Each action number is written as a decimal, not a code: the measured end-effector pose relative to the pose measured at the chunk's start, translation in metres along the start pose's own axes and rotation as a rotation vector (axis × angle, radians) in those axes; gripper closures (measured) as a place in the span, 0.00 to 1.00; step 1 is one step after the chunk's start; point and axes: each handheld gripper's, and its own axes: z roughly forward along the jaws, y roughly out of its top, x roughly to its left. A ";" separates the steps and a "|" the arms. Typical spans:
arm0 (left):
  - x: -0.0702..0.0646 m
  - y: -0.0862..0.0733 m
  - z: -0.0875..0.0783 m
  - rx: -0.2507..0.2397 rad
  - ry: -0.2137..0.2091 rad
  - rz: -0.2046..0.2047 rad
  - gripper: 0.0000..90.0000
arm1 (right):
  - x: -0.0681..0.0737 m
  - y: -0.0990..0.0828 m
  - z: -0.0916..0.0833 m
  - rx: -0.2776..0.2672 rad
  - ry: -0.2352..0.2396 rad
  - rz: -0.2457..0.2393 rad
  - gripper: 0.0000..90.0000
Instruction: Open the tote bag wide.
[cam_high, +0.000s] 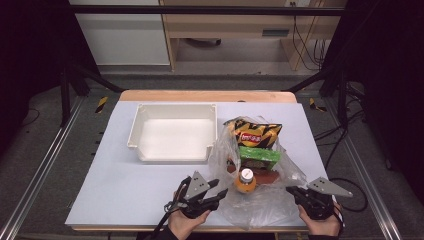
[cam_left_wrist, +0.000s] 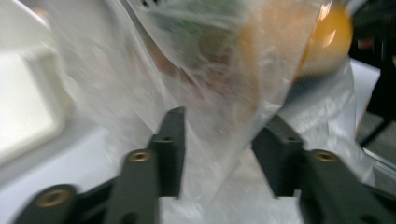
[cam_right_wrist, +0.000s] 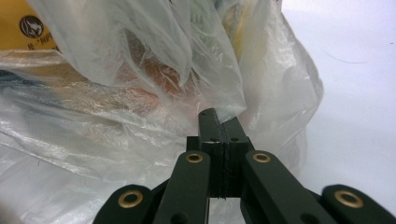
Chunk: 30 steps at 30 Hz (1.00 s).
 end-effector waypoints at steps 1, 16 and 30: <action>0.001 0.005 -0.005 -0.027 0.010 0.002 0.56 | 0.000 0.000 -0.001 -0.002 0.001 -0.001 1.00; 0.016 0.079 -0.032 -0.163 0.080 0.013 0.40 | 0.004 0.002 0.000 -0.005 0.010 -0.024 1.00; 0.050 0.025 -0.009 0.090 0.074 -0.093 0.98 | -0.007 -0.004 -0.020 -0.060 0.008 0.028 1.00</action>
